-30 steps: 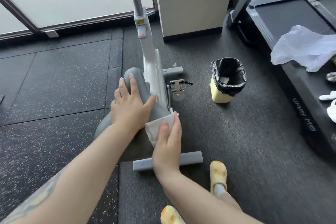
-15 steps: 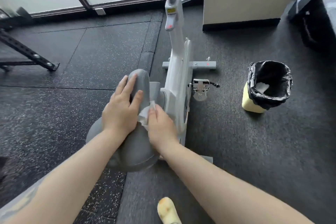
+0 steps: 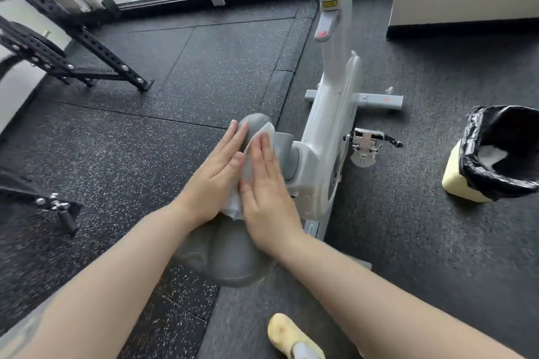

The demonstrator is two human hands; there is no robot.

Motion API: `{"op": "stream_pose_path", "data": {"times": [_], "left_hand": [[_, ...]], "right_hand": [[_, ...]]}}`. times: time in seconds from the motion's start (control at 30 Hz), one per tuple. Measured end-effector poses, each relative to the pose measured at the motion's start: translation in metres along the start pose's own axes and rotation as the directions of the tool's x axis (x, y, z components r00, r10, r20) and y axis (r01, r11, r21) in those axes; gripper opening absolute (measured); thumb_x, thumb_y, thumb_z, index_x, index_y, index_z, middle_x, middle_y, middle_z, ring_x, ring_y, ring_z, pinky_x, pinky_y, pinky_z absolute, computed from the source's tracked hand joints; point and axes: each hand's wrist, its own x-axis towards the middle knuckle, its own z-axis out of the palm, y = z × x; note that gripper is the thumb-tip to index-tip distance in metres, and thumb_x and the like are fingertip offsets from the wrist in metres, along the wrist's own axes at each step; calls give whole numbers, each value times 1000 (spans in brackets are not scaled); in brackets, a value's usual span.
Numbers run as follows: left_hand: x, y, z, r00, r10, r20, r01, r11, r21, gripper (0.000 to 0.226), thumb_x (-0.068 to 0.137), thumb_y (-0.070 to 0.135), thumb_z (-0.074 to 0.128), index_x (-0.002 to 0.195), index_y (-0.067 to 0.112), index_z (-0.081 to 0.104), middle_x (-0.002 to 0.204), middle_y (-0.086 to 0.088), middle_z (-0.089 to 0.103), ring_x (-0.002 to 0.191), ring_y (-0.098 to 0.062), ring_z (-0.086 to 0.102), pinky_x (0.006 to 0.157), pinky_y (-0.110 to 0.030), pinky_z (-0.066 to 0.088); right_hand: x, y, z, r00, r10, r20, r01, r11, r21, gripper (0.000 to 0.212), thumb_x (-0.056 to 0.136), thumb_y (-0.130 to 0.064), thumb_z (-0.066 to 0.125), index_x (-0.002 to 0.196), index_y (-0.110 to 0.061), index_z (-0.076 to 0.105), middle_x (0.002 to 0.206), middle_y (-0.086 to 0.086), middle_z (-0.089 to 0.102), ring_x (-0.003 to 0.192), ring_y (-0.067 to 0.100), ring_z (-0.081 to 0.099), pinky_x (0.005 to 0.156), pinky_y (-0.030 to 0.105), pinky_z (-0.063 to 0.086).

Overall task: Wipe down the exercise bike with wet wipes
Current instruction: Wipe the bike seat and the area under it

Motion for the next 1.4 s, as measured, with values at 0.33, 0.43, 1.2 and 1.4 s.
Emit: {"op": "stream_pose_path", "data": {"times": [0.33,0.43,1.2,1.4], "left_hand": [[-6,-2,8,992,74,-104,-48,972,230,60,96,55,22,150,30,19,160,14,15,145,6,13,111,-6,12],[-5,-3,7,992,78,-99,-50,964,262,65,96,62,20,151,29,18,161,13,15,146,4,13,110,-4,11],[-9,3,8,988,46,-148,10,934,356,68,85,63,32,150,48,16,155,35,7,136,21,13,98,-25,33],[-9,3,9,988,43,-147,13,933,361,69,85,63,31,150,48,15,156,34,8,137,19,14,97,-25,33]], "right_hand": [[54,2,-4,987,153,-54,-137,963,232,66,102,-27,29,150,-5,-11,160,7,-16,147,12,-15,120,28,-7],[52,4,-4,973,228,-40,-196,901,388,65,103,-21,36,153,-12,-5,161,-3,-8,145,2,-7,115,15,-5],[70,117,-3,851,-295,435,489,747,-450,60,93,-39,18,136,-13,51,145,1,48,142,22,32,118,41,9],[121,117,-10,978,-31,208,119,898,-423,56,94,-41,20,126,-15,59,136,6,54,129,28,44,107,36,28]]}}
